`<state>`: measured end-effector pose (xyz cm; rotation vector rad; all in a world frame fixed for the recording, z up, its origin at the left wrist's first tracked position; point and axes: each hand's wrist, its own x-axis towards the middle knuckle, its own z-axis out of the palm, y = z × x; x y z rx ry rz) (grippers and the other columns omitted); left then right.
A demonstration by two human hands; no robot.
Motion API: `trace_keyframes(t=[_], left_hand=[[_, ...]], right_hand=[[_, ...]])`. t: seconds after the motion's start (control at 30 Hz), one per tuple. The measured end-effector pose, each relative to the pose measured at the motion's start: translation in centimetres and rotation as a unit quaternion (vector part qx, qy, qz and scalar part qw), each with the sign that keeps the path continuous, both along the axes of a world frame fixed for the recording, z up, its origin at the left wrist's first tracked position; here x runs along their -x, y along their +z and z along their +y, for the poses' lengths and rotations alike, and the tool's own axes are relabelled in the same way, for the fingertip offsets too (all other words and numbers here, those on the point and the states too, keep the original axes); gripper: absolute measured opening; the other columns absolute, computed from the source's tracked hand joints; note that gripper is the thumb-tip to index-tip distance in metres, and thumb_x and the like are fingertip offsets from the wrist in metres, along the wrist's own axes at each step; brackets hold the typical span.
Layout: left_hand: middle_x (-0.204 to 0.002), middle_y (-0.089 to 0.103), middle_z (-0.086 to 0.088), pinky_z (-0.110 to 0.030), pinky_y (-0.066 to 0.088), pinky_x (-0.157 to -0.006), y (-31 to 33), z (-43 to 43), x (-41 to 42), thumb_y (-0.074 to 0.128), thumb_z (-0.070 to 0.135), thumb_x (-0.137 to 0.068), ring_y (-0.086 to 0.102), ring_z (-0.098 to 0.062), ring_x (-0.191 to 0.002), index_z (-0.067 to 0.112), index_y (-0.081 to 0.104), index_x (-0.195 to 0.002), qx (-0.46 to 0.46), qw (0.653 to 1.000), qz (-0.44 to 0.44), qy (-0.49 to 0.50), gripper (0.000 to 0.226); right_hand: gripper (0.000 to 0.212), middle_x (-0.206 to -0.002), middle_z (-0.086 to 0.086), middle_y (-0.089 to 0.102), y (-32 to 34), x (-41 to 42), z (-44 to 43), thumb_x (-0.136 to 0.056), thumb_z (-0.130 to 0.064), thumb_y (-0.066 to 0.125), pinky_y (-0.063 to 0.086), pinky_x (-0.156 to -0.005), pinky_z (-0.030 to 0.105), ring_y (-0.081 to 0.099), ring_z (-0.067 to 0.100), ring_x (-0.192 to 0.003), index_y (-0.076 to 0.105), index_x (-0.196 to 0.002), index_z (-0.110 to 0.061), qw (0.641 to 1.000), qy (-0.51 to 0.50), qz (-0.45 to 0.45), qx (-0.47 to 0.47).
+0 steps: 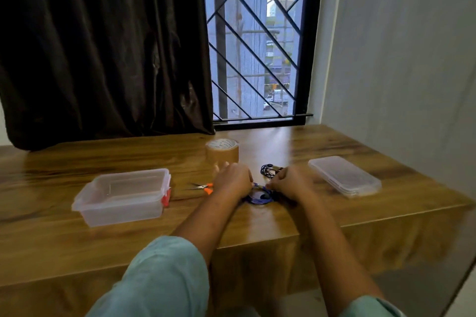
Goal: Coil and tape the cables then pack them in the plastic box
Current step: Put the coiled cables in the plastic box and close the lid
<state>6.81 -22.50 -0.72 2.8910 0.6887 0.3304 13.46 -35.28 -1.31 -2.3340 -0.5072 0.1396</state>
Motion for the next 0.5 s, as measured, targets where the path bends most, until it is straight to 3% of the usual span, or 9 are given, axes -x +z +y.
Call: trace_keyframes(t=[0.1,0.17,0.3,0.4,0.5], left_hand=[[-0.118,0.063,0.002,-0.050,0.020,-0.109,-0.2,-0.1,-0.3,0.055,0.037,-0.090,0.045,-0.024,-0.119,0.032,0.070,-0.102,0.013,0.999,-0.041,-0.005,0.020],[-0.114,0.065,0.003,-0.049,0.021,-0.109,-0.1,0.1,-0.6,0.054,0.034,-0.091,0.049,-0.023,-0.115,0.031,0.070,-0.099,0.047,0.996,-0.072,-0.004,0.019],[-0.112,0.066,0.002,-0.048,0.023,-0.109,0.1,0.1,-1.5,0.050,0.031,-0.093,0.051,-0.023,-0.113,0.028,0.070,-0.101,0.092,0.992,-0.080,0.022,0.021],[-0.115,0.065,0.000,-0.048,0.023,-0.110,0.2,0.1,-2.3,0.048,0.033,-0.094,0.052,-0.024,-0.113,0.026,0.069,-0.104,0.145,0.985,-0.090,0.033,0.024],[-0.116,0.065,-0.003,-0.044,0.029,-0.107,0.3,0.0,-3.1,0.048,0.035,-0.095,0.053,-0.026,-0.112,0.023,0.068,-0.107,0.185,0.978,-0.088,0.041,0.027]], right_hand=[[0.011,-0.088,0.005,0.070,0.2,-0.8,-0.4,-0.084,-0.019,0.064,0.050,-0.069,0.031,0.063,0.022,-0.083,0.064,-0.073,-0.020,0.994,-0.083,-0.068,-0.034],[0.009,-0.094,0.003,0.068,0.6,-1.5,-0.7,-0.088,-0.022,0.060,0.046,-0.068,0.030,0.061,0.023,-0.086,0.062,-0.079,-0.024,0.984,-0.135,-0.103,-0.045],[0.021,-0.104,0.008,0.068,0.7,-3.1,-0.3,-0.094,-0.033,0.054,0.044,-0.070,0.030,0.061,0.028,-0.095,0.069,-0.101,-0.019,0.986,-0.144,-0.082,0.000],[0.031,-0.103,0.011,0.068,0.2,-3.7,0.4,-0.093,-0.039,0.055,0.046,-0.070,0.031,0.063,0.029,-0.093,0.067,-0.103,-0.012,0.985,-0.152,-0.059,0.054],[0.025,-0.104,0.010,0.067,0.2,-4.3,1.1,-0.086,-0.032,0.063,0.049,-0.071,0.032,0.063,0.029,-0.093,0.066,-0.101,-0.012,0.984,-0.155,-0.047,0.080]])
